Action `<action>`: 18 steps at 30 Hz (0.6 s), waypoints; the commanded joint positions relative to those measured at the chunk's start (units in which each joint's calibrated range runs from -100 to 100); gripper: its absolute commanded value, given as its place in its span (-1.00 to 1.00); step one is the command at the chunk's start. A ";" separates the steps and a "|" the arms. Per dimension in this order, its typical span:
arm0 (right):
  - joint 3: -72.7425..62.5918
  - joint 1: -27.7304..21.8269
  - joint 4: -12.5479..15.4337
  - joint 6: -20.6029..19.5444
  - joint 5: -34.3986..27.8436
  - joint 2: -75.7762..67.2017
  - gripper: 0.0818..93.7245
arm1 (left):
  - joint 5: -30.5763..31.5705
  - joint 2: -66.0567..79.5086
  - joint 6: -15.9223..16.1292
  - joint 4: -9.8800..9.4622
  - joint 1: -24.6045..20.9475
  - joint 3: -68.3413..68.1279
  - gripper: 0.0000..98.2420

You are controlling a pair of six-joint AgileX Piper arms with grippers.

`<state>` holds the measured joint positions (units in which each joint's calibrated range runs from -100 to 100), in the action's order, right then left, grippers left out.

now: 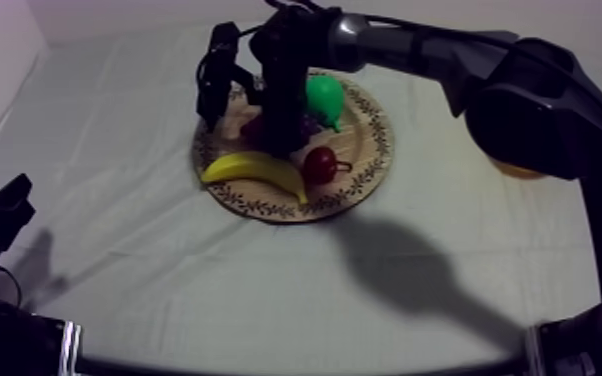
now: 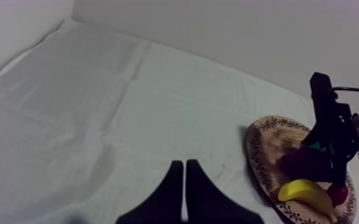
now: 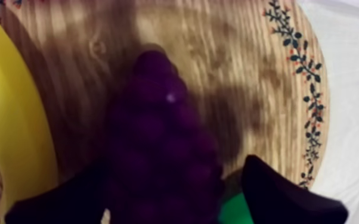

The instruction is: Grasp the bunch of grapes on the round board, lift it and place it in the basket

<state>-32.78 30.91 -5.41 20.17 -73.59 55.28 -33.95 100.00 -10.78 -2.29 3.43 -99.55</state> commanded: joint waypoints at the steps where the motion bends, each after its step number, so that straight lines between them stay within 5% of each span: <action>1: 0.07 0.01 0.02 0.00 0.30 0.06 0.09 | 0.00 0.00 0.01 0.01 0.01 0.00 -1.00; 18: 4.90 -0.60 0.11 -0.78 3.42 -4.35 -0.19 | 0.00 0.00 0.01 0.01 0.01 0.00 -1.00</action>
<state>-28.72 30.48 -5.41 19.25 -71.03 53.03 -33.95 100.00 -10.78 -2.29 3.43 -99.55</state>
